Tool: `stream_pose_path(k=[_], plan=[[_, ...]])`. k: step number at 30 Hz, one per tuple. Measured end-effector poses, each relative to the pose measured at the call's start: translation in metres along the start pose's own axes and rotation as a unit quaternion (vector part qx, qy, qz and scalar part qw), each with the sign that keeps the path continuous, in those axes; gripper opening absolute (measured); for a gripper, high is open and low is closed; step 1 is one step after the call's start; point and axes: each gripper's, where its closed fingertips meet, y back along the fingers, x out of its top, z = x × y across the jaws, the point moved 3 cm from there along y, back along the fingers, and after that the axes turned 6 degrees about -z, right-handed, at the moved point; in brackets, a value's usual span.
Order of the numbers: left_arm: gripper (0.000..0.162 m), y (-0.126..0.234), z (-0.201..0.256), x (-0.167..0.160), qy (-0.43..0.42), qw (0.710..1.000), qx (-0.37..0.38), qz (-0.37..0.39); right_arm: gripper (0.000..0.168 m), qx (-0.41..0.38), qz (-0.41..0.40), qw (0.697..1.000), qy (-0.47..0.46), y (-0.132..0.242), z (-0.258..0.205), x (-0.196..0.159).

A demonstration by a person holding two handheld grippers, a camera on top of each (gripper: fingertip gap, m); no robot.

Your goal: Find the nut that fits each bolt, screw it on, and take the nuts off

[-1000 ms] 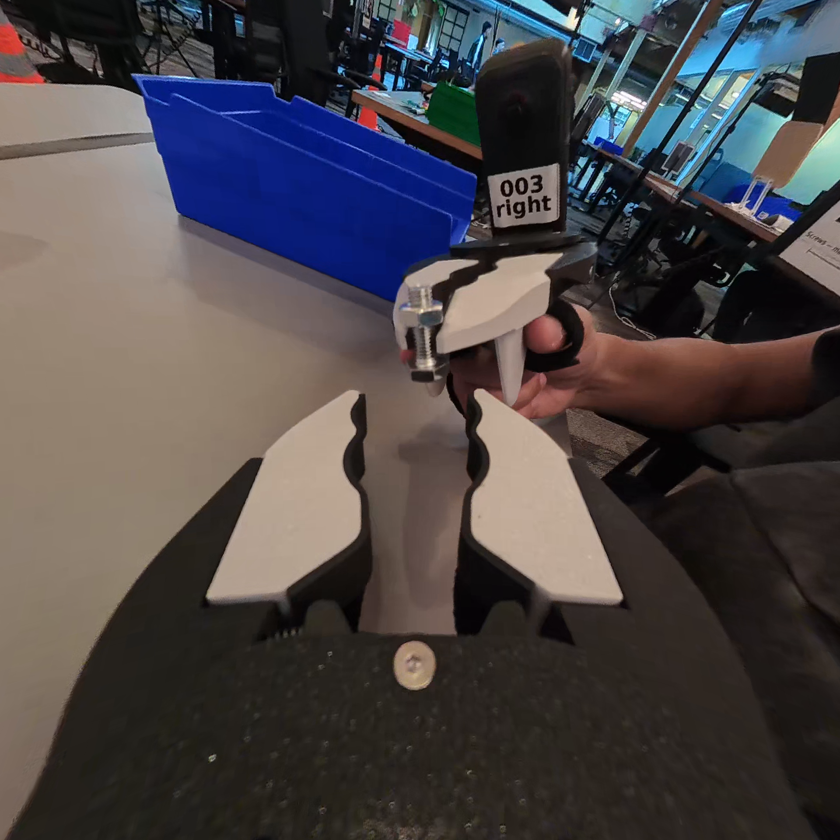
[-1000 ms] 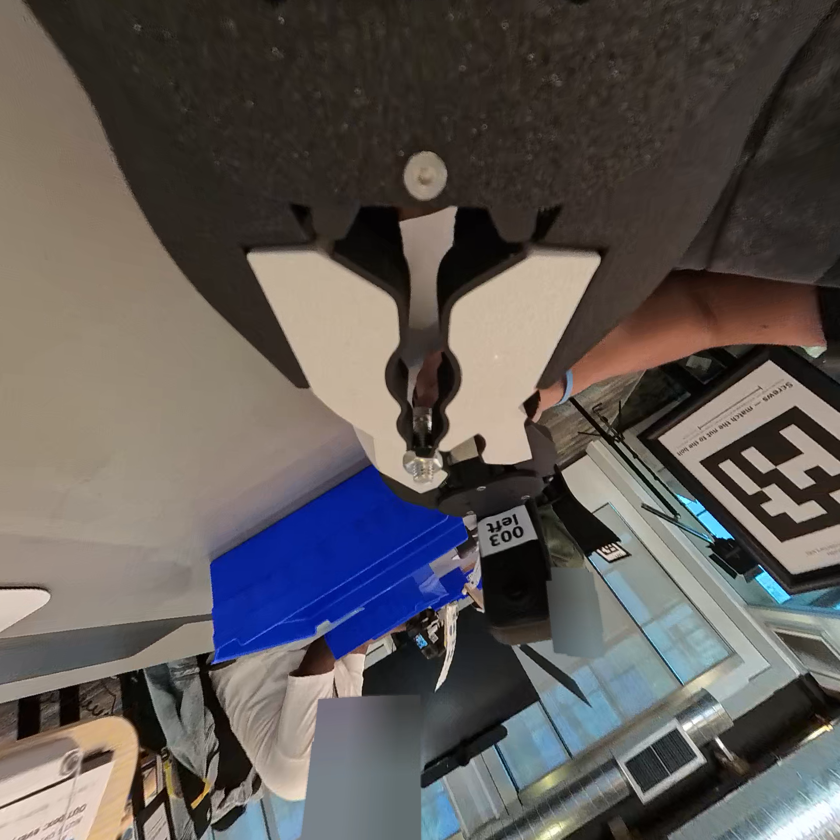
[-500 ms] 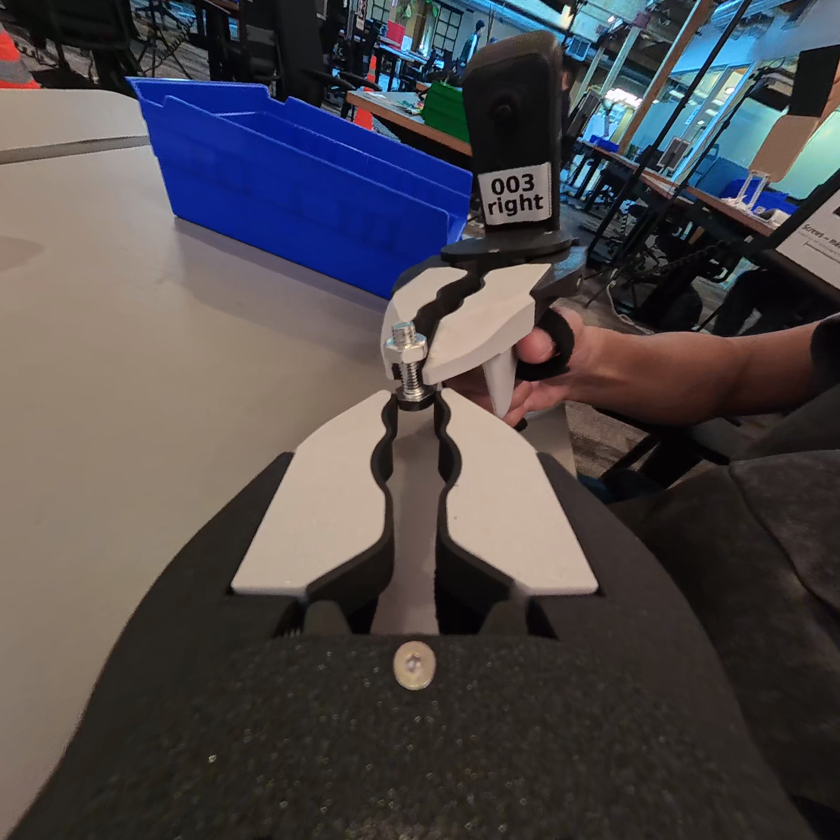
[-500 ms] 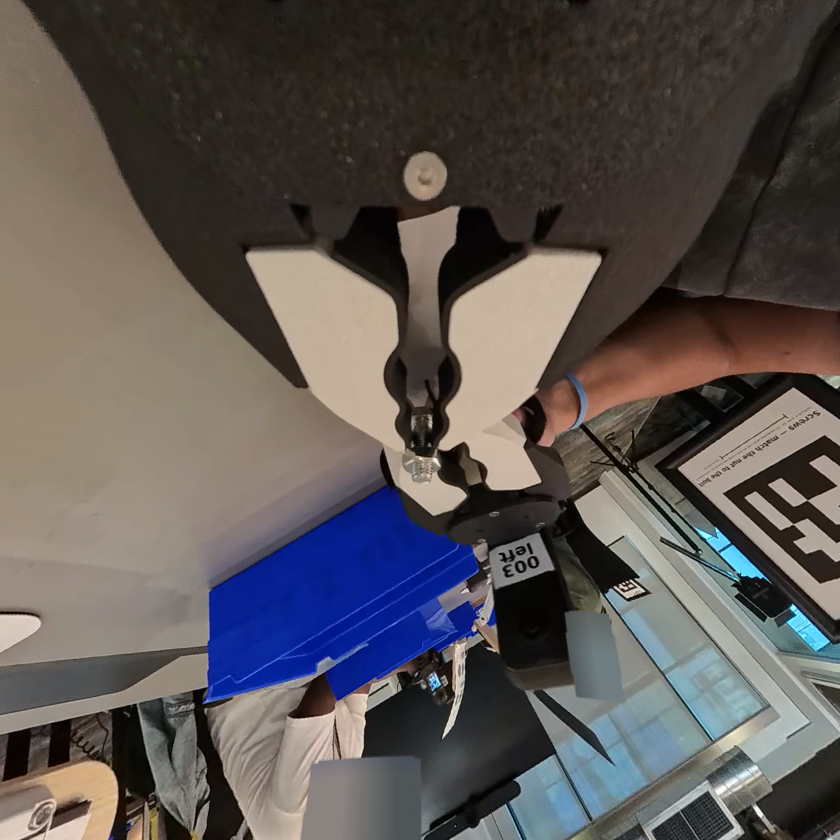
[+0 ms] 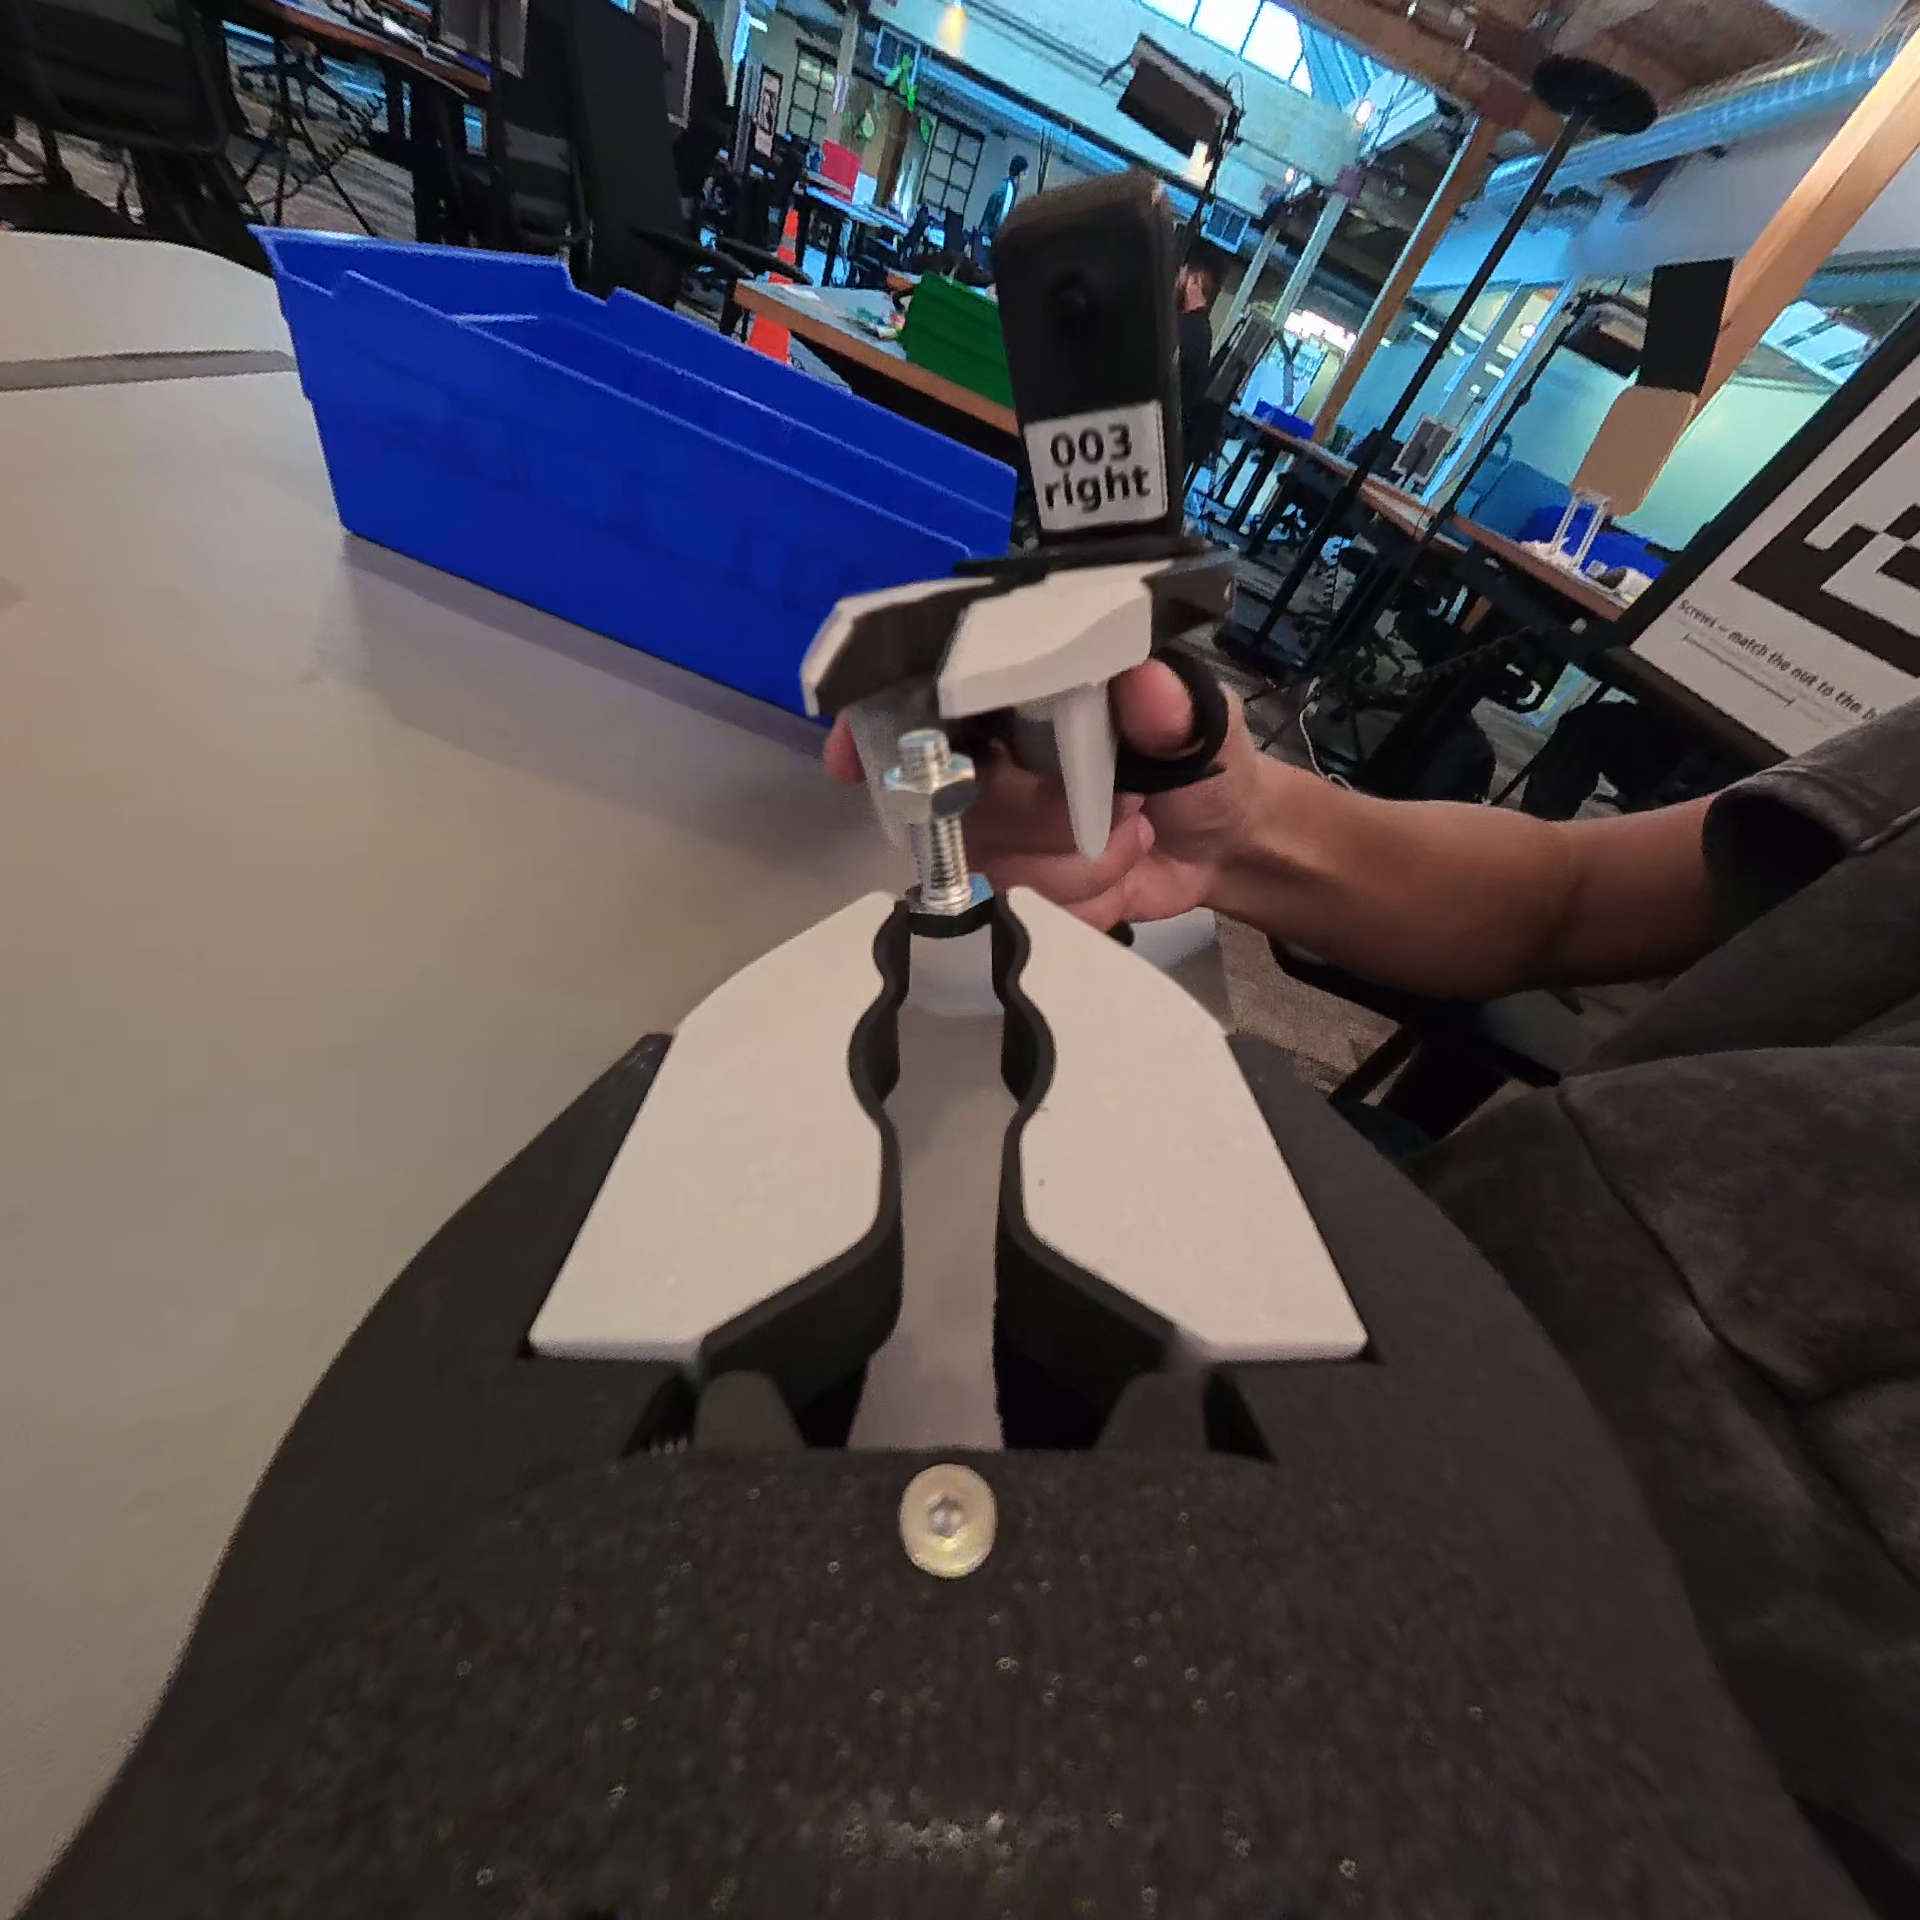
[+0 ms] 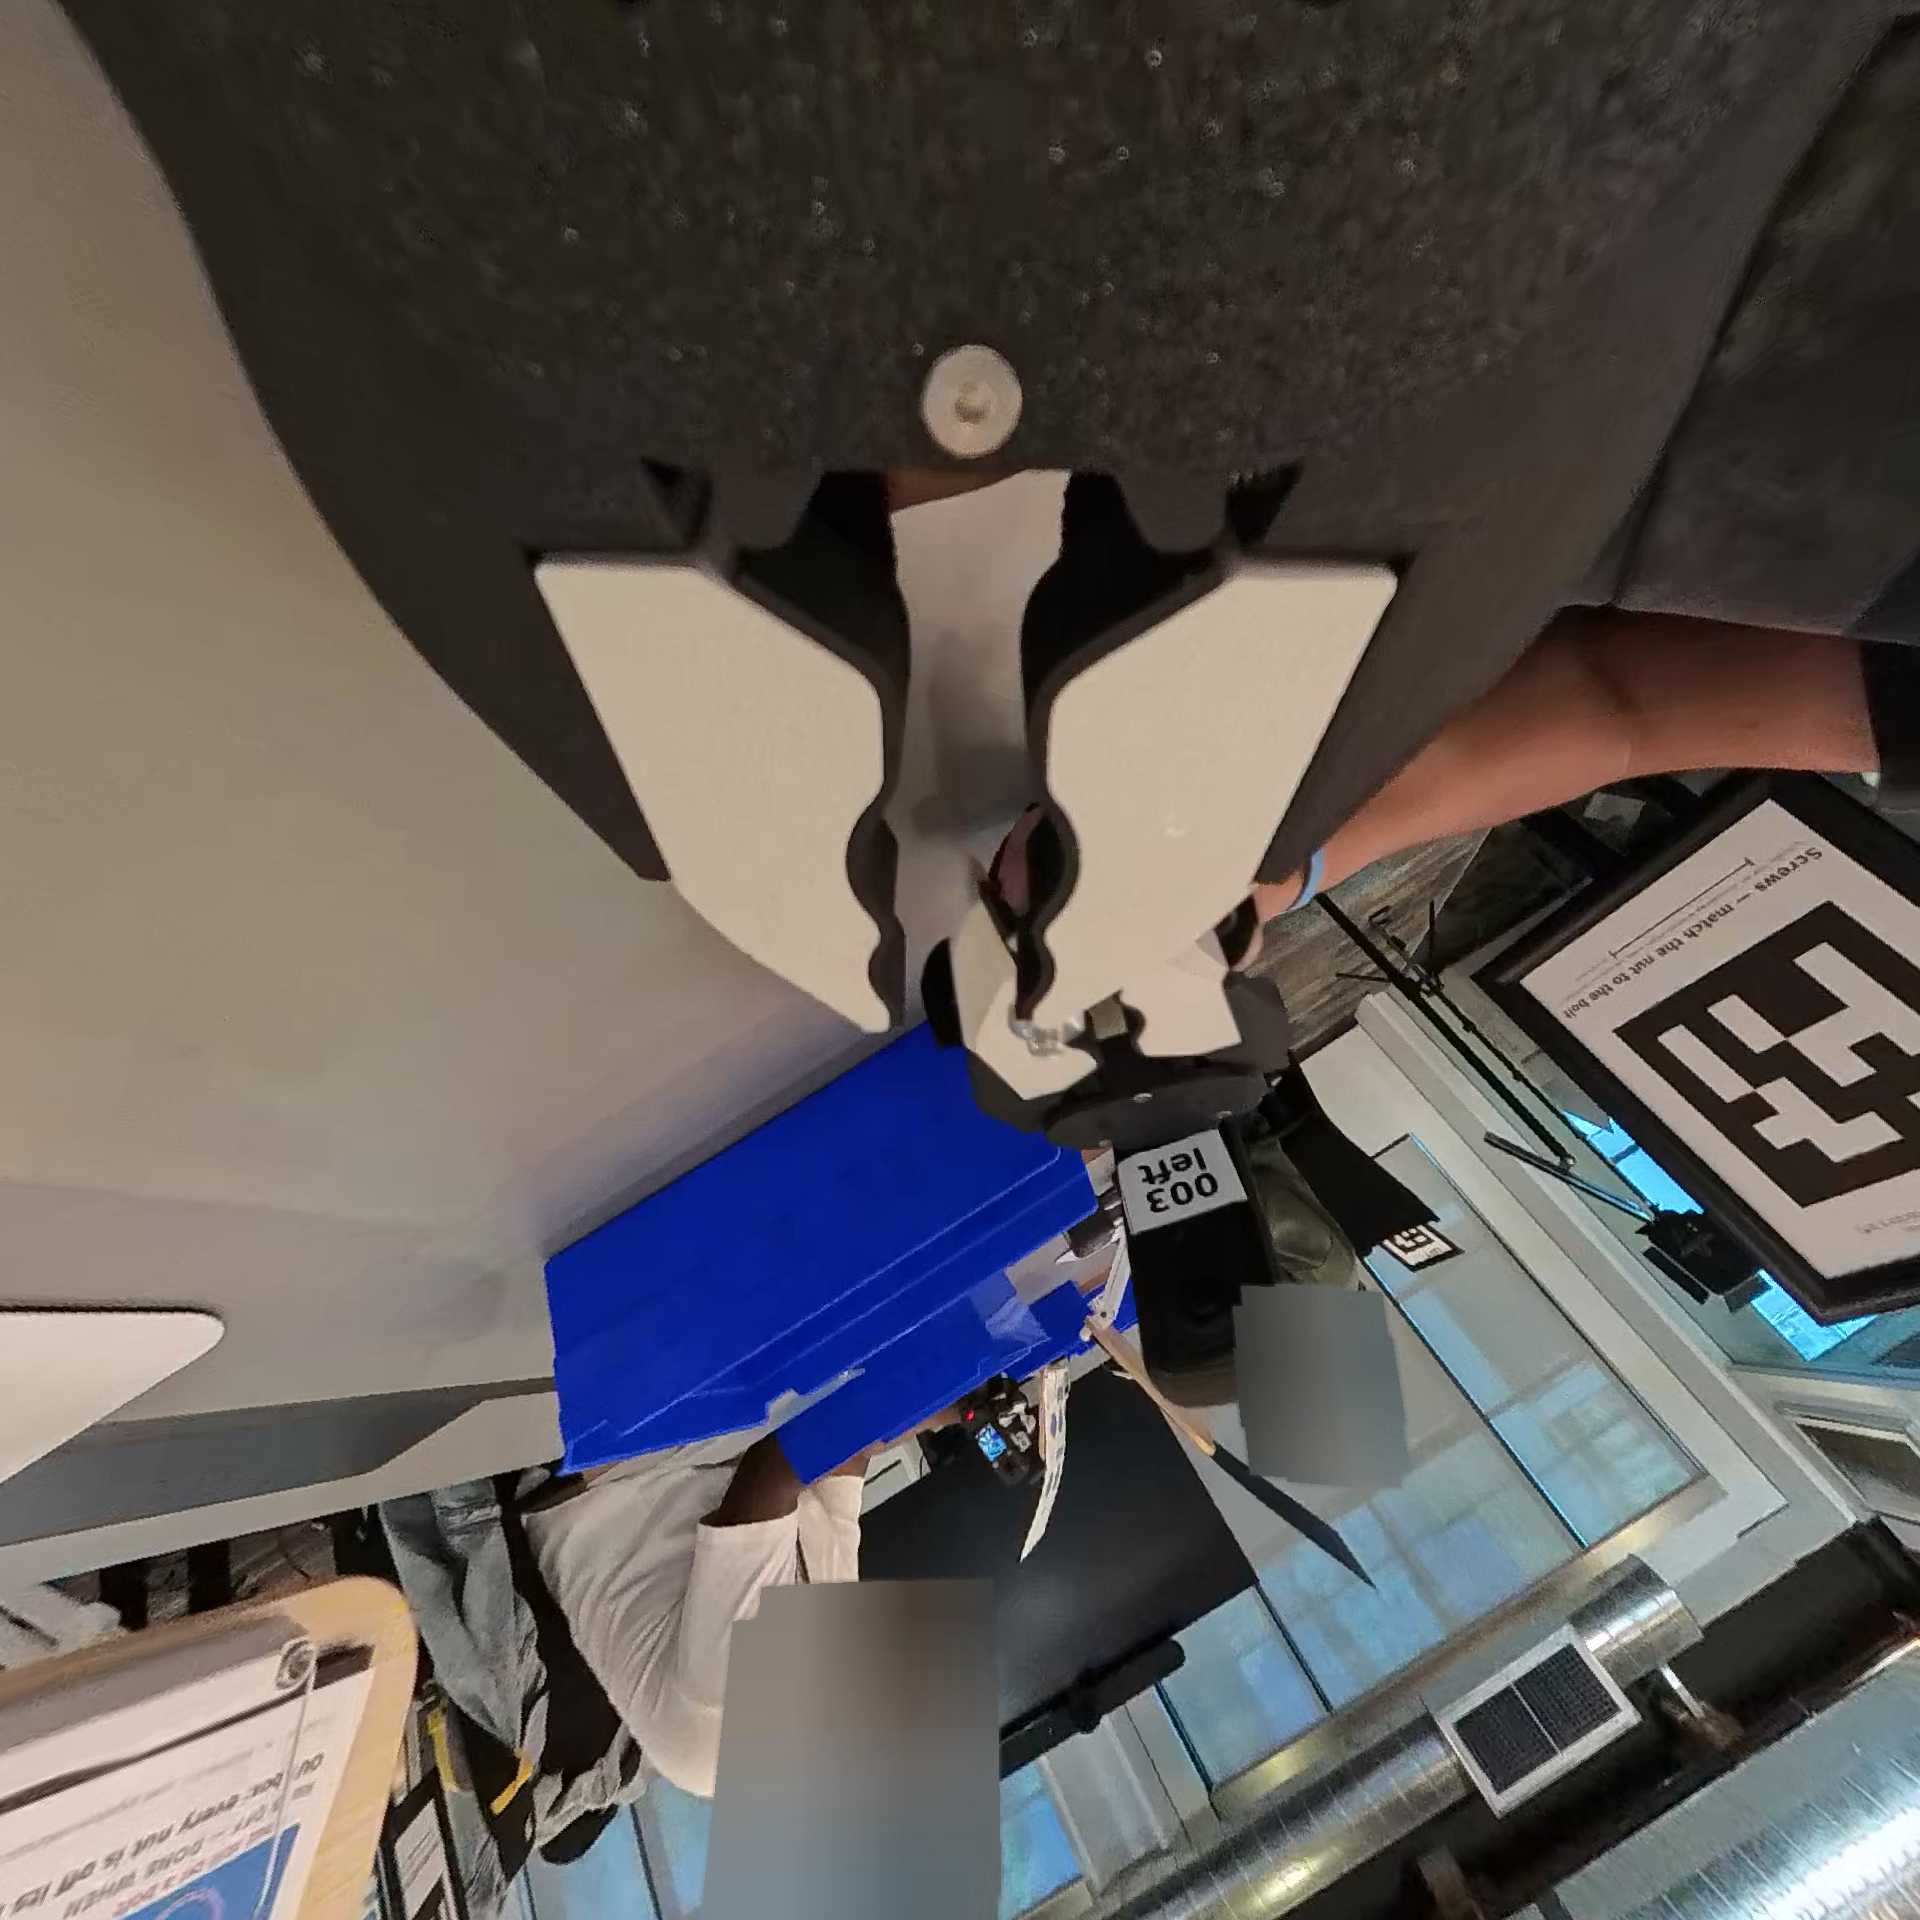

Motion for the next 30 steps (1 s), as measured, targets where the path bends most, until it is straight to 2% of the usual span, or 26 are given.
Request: stream_pose_path(k=[3, 5, 9, 11, 16, 22, 29, 30], plan=[[0.014, -0.005, 0.0, -0.002, 0.002, 1.0, -0.003, -0.005, 0.025, 0.02, -0.021, 0.999, 0.019, -0.016, -0.018, -0.004], [0.014, -0.007, 0.004, -0.002, 0.004, 1.0, -0.015, -0.003, 0.025, 0.001, -0.034, 0.999, 0.04, -0.022, -0.018, -0.008], [0.014, 0.001, 0.004, 0.005, 0.007, 1.0, -0.016, 0.02, 0.031, 0.025, -0.016, 1.0, 0.003, -0.01, -0.009, -0.003], [0.014, 0.005, 0.002, 0.007, 0.016, 0.999, -0.025, 0.033, 0.024, 0.022, -0.007, 1.0, 0.002, -0.008, -0.008, -0.003], [0.014, 0.003, 0.005, 0.006, 0.012, 0.999, -0.027, 0.03, 0.027, 0.037, -0.012, 0.999, 0.005, -0.019, -0.019, -0.001], [0.014, 0.014, 0.003, 0.015, 0.031, 0.996, -0.043, 0.067, 0.025, 0.034, -0.009, 0.999, -0.023, -0.007, -0.001, -0.007], [0.014, 0.003, 0.007, 0.005, 0.015, 0.999, -0.039, 0.028, 0.027, 0.049, -0.013, 0.999, 0.001, -0.014, -0.017, 0.001], [0.014, 0.003, 0.008, 0.006, 0.015, 0.999, -0.04, 0.03, 0.032, 0.049, -0.009, 0.999, -0.002, -0.013, -0.014, 0.0]])
